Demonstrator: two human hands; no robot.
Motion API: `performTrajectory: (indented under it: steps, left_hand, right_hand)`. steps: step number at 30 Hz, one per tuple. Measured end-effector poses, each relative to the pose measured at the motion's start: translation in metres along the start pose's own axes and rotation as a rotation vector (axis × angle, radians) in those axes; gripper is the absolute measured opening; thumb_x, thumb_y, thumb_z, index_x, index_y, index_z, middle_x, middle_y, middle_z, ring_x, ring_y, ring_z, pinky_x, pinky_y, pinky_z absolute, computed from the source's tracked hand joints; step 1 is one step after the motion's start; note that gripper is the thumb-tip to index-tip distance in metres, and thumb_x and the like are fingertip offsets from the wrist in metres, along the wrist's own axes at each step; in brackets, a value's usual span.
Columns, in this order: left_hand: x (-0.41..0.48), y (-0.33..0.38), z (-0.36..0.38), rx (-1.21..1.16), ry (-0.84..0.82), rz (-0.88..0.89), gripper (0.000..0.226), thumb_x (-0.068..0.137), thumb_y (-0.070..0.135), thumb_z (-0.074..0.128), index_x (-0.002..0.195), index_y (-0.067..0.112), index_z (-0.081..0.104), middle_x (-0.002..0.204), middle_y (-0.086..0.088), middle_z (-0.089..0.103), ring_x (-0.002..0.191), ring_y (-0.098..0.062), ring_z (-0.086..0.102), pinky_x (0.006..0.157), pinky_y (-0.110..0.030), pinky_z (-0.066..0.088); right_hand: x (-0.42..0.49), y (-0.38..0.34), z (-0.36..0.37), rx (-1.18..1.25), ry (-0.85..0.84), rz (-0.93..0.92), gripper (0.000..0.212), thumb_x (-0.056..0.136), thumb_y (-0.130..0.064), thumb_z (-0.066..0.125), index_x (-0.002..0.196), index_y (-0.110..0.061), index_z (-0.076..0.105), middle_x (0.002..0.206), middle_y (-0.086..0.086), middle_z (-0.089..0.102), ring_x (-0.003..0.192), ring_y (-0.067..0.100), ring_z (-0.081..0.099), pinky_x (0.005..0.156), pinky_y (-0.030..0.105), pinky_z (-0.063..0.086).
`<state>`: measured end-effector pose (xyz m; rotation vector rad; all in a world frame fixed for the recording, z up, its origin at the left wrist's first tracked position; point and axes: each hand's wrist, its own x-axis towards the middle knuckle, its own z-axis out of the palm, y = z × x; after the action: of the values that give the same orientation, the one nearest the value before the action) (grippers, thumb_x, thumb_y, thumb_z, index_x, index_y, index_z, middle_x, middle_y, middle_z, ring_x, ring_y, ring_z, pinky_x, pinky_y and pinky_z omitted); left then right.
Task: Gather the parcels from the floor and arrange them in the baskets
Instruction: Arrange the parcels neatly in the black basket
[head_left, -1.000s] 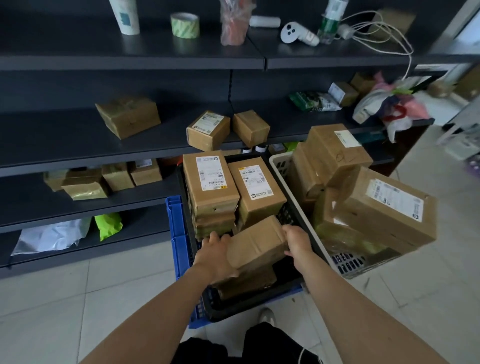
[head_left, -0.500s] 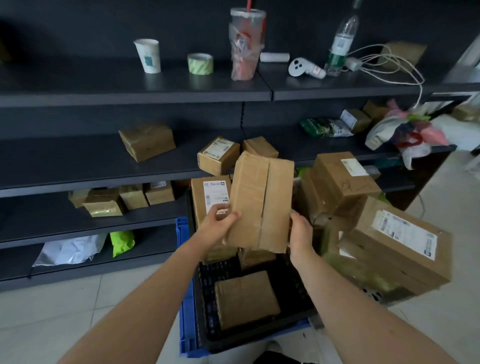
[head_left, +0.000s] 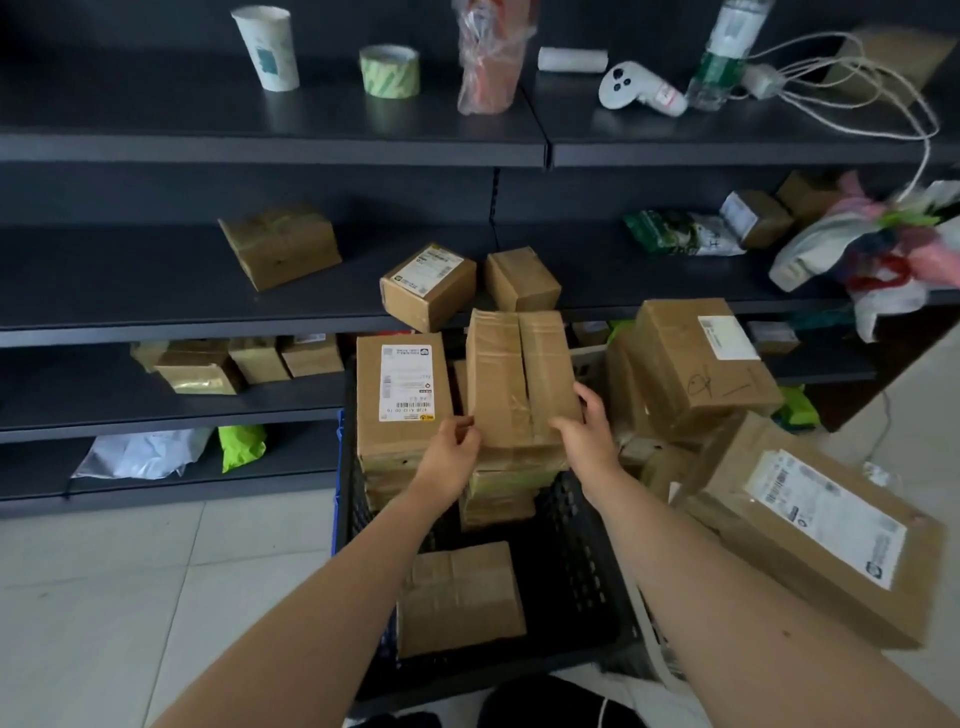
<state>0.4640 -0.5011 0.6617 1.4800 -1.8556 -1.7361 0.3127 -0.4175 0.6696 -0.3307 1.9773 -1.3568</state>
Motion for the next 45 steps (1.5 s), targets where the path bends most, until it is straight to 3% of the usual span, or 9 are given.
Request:
performTrajectory:
  steps: [5,9,15,18,23,27,33,39,45]
  left_hand:
    - [-0.008,-0.017,0.005,-0.174,0.110,-0.072,0.040,0.101,0.046,0.039,0.123,0.016,0.054,0.120,-0.002,0.062,0.109,-0.021,0.059,0.100,-0.039,0.046]
    - [-0.012,-0.058,0.000,-0.110,0.118,-0.229,0.027,0.104,0.025,0.037,0.117,0.010,0.055,0.102,-0.009,0.062,0.086,-0.023,0.058,0.077,-0.035,0.046]
    - [-0.004,-0.133,-0.001,0.088,0.056,-0.530,0.032,0.100,0.018,0.041,0.070,0.008,0.045,0.066,-0.008,0.043,0.056,-0.025,0.043,0.060,-0.031,0.029]
    - [0.006,-0.152,0.007,0.124,0.021,-0.633,0.020,0.102,0.024,0.040,0.102,0.006,0.050,0.102,-0.012,0.055,0.097,-0.034,0.058,0.075,-0.031,0.038]
    - [0.018,-0.193,0.021,0.102,0.083,-0.826,0.062,0.097,0.031,0.045,0.151,0.007,0.025,0.151,-0.020,0.033,0.135,-0.038,0.038,0.110,-0.038,0.035]
    - [0.017,-0.196,0.031,-0.059,0.150,-0.834,0.068,0.099,0.044,0.039,0.152,0.005,0.020,0.156,-0.021,0.026,0.141,-0.039,0.029,0.116,-0.043,0.027]
    - [0.026,-0.145,0.024,0.111,0.294,-0.555,0.056,0.104,0.048,0.021,0.149,0.017,0.035,0.152,-0.015,0.032,0.140,-0.033,0.029,0.113,-0.045,0.022]
    - [0.033,-0.128,0.013,0.412,0.164,-0.407,0.044,0.094,0.037,0.044,0.134,0.021,0.055,0.133,-0.015,0.050,0.122,-0.040,0.044,0.104,-0.051,0.039]
    - [0.021,-0.139,-0.011,0.116,-0.010,-0.582,0.078,0.080,0.051,0.071,0.141,0.011,0.044,0.137,-0.009,0.052,0.123,-0.029,0.052,0.103,-0.040,0.045]
  right_hand:
    - [0.002,0.007,-0.004,0.113,0.126,0.013,0.042,0.103,-0.027,0.047,0.145,-0.023,0.042,0.139,0.004,0.051,0.123,0.025,0.051,0.098,0.035,0.040]
    - [-0.012,0.043,-0.005,0.069,0.330,0.188,0.038,0.104,-0.041,0.035,0.130,-0.018,0.051,0.126,0.013,0.062,0.113,0.034,0.058,0.094,0.042,0.045]
    - [-0.035,0.100,0.003,-0.245,0.180,0.226,0.017,0.101,-0.017,0.047,0.109,-0.011,0.061,0.107,0.004,0.062,0.093,0.021,0.054,0.078,0.029,0.039]
    - [-0.028,0.118,0.018,-0.372,0.084,0.254,0.021,0.102,-0.020,0.047,0.116,-0.011,0.061,0.103,0.000,0.056,0.090,0.019,0.051,0.075,0.030,0.038]
    - [-0.014,0.167,0.044,-0.528,-0.164,0.591,0.048,0.104,-0.027,0.044,0.149,-0.012,0.036,0.147,0.010,0.044,0.130,0.031,0.047,0.091,0.033,0.040]
    - [-0.014,0.198,0.049,-0.517,-0.291,0.825,0.063,0.103,-0.035,0.042,0.157,-0.015,0.016,0.161,0.009,0.024,0.144,0.032,0.030,0.111,0.044,0.033]
    - [-0.015,0.203,0.051,-0.381,-0.320,0.967,0.078,0.093,-0.073,0.028,0.152,-0.021,0.030,0.151,0.010,0.044,0.134,0.034,0.046,0.106,0.053,0.035]
    - [-0.023,0.192,0.063,-0.217,-0.243,1.034,0.089,0.089,-0.077,0.031,0.153,-0.015,0.030,0.151,0.013,0.042,0.136,0.033,0.043,0.111,0.050,0.033]
    - [-0.027,0.197,0.059,0.080,-0.167,1.078,0.082,0.091,-0.072,0.039,0.146,-0.012,0.042,0.145,0.018,0.048,0.133,0.037,0.046,0.101,0.059,0.043]
